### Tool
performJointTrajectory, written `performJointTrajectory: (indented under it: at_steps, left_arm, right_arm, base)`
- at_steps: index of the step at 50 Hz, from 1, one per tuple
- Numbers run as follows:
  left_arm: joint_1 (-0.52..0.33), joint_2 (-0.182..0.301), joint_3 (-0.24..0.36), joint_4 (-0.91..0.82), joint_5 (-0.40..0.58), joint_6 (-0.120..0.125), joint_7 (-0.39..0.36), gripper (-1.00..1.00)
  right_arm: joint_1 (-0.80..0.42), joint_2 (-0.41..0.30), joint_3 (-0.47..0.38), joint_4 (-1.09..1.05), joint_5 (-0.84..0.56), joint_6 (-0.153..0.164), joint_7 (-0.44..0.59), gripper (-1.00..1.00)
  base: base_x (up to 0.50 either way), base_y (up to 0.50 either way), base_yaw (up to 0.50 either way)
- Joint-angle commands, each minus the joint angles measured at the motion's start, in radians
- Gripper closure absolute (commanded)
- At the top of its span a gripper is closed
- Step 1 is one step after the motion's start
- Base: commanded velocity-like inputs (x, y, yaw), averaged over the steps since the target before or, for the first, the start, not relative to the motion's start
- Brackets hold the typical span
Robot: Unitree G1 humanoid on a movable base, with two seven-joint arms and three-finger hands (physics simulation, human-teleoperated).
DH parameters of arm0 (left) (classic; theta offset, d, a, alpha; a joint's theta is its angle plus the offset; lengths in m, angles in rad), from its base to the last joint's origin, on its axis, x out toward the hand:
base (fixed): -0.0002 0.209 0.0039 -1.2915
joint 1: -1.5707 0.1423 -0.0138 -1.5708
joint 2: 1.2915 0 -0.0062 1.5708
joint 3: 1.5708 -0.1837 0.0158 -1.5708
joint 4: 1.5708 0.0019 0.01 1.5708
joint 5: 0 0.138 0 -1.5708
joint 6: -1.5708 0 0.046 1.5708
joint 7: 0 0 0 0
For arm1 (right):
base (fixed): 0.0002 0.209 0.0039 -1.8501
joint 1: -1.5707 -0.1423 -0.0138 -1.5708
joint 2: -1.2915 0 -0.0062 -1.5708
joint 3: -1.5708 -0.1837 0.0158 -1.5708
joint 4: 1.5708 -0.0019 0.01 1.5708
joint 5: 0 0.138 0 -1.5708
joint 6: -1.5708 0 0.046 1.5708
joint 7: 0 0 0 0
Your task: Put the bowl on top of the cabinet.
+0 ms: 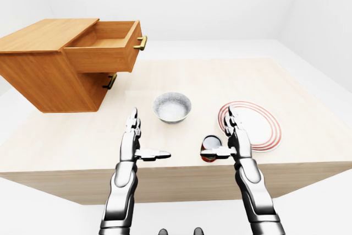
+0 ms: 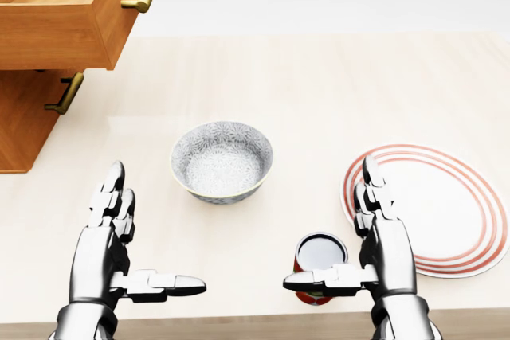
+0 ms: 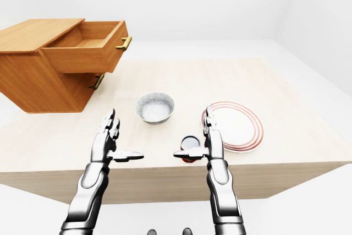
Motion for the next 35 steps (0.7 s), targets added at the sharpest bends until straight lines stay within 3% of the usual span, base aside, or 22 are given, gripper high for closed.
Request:
performJointTrajectory:
  at_steps: [1, 2, 3, 11, 22, 23, 24, 35]
  left_arm:
    - [0.014, 0.01, 0.007, -0.032, 0.015, 0.009, -0.024, -1.0]
    - [0.017, 0.01, 0.008, -0.042, 0.012, 0.017, -0.027, -1.0]
    - [0.019, 0.01, 0.012, -0.065, 0.001, 0.042, -0.034, -1.0]
    - [0.048, 0.008, 0.006, -0.141, 0.012, 0.081, -0.039, -1.0]
    - [0.066, 0.01, -0.002, -0.181, 0.016, 0.082, -0.06, -1.0]
    - [0.085, 0.006, 0.0, -0.195, 0.009, 0.064, -0.065, -1.0]
    - [0.088, 0.005, 0.005, -0.213, 0.008, 0.082, -0.058, -1.0]
    - [0.097, 0.005, 0.001, -0.217, 0.007, 0.076, -0.076, -1.0]
  right_arm:
    - [0.021, -0.013, -0.033, -0.025, 0.021, -0.02, 0.016, -1.0]
    - [0.021, -0.012, -0.034, -0.029, 0.02, -0.018, 0.015, -1.0]
    - [0.022, -0.012, -0.032, -0.039, 0.021, -0.013, 0.015, -1.0]
    - [0.017, -0.011, -0.028, -0.035, 0.012, -0.01, 0.008, -1.0]
    - [0.018, -0.012, -0.013, -0.033, -0.008, -0.001, 0.016, -1.0]
    - [0.022, -0.012, -0.012, -0.04, 0.001, -0.003, 0.03, -1.0]
    - [0.031, -0.013, -0.007, -0.049, 0.008, -0.02, 0.052, -1.0]
    - [0.024, -0.01, -0.009, -0.031, -0.014, -0.02, 0.042, -1.0]
  base:
    - [0.0, 0.0, 0.0]
    - [0.0, 0.0, 0.0]
    - [0.0, 0.0, 0.0]
    - [0.0, 0.0, 0.0]
    - [0.0, 0.0, 0.0]
    - [0.0, 0.0, 0.0]
    - [0.0, 0.0, 0.0]
    - [0.5, 0.0, 0.0]
